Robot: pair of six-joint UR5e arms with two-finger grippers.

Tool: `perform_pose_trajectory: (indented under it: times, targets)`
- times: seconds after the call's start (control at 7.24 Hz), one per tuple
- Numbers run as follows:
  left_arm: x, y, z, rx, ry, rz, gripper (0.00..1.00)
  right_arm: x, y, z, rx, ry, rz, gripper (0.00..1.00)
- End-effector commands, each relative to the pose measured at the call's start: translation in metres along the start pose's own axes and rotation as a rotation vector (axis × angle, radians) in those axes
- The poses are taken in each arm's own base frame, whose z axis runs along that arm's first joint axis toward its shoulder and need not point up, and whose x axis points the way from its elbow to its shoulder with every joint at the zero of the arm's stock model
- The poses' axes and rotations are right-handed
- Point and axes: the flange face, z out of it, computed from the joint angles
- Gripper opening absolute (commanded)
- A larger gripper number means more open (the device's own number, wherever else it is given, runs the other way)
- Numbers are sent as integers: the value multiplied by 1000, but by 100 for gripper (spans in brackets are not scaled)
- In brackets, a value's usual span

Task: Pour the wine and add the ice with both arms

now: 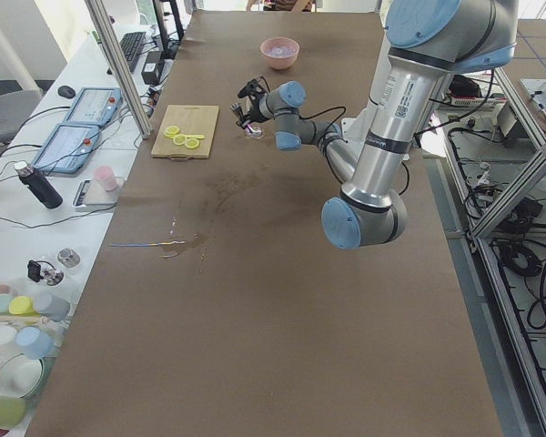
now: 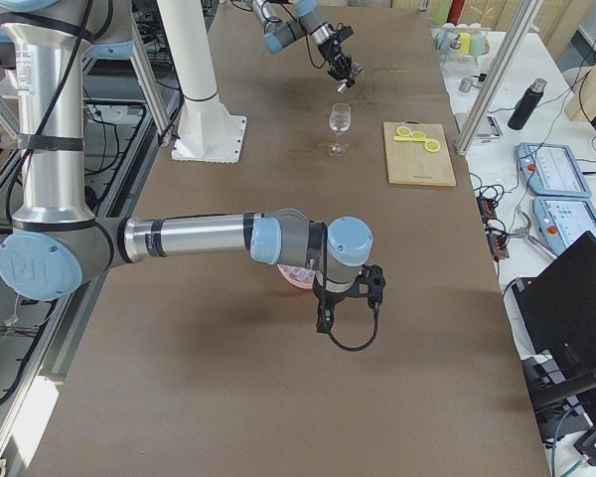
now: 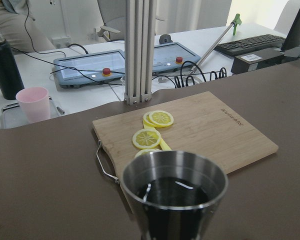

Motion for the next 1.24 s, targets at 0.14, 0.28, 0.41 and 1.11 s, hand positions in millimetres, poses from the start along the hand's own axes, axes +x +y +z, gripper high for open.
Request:
perform_pose_trajectory:
  times: [0.14, 0.28, 0.41, 1.11]
  targets:
    - [62, -7, -11, -49, 62, 88, 0, -5, -2, -3, 6, -22, -5, 100]
    - [82, -15, -19, -102, 45, 102, 0, -7, -4, -4, 8, -25, -7, 100]
    - [92, -25, -28, -140, 30, 160, 0, -7, -4, -4, 8, -25, -5, 100]
    - [139, -34, -27, -307, 37, 223, 0, -7, -6, -4, 7, -35, -4, 100]
